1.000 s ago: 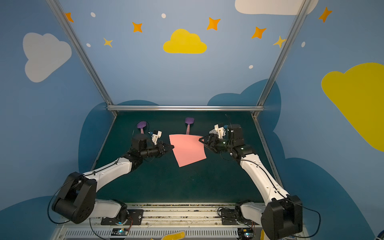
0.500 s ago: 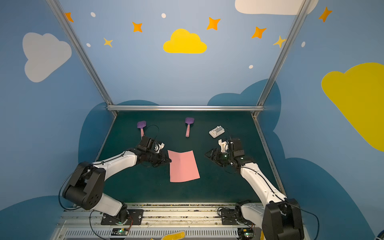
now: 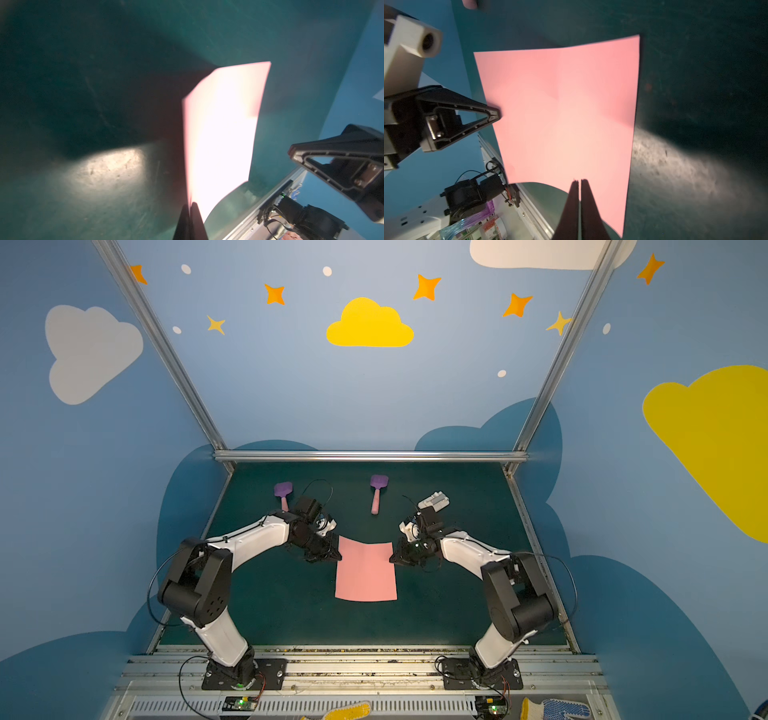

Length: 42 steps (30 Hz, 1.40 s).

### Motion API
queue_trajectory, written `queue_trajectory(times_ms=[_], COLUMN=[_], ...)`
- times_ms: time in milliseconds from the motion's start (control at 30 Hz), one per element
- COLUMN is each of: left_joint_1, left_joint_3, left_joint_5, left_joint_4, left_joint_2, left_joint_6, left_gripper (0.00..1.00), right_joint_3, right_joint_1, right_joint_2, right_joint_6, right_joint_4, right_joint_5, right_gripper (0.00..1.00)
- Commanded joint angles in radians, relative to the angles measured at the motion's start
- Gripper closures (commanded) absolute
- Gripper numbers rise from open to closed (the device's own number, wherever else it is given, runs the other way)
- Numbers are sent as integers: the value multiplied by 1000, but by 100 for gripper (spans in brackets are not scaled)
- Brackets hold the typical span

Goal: Fold a paper plane with a square sheet of paper (fold left side to right side)

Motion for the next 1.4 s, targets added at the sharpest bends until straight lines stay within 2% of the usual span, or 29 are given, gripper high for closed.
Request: queue_trajectory(times_ms=[0, 133, 433, 700, 967, 1367], left_joint_1=[-3, -5, -39, -145, -255, -296], left_joint_3=[69, 121, 190, 296, 413, 520], left_joint_5=[-54, -69, -123, -234, -211, -148], left_joint_4=[-127, -161, -204, -286, -284, -210], left_joint_2=[34, 70, 102, 151, 230, 381], left_joint_6=[92, 108, 103, 54, -10, -105], left_gripper=[96, 96, 96, 96, 96, 96], right_joint_3=[60, 102, 91, 57, 36, 56], right_joint_1=[8, 12, 20, 20, 20, 21], right_joint_2=[68, 138, 212, 238, 250, 203], right_joint_6=[-38, -47, -30, -15, -5, 14], right_joint_4=[-11, -14, 20, 57, 85, 87], right_joint_5=[13, 10, 14, 18, 5, -57], right_gripper=[100, 100, 100, 100, 100, 100])
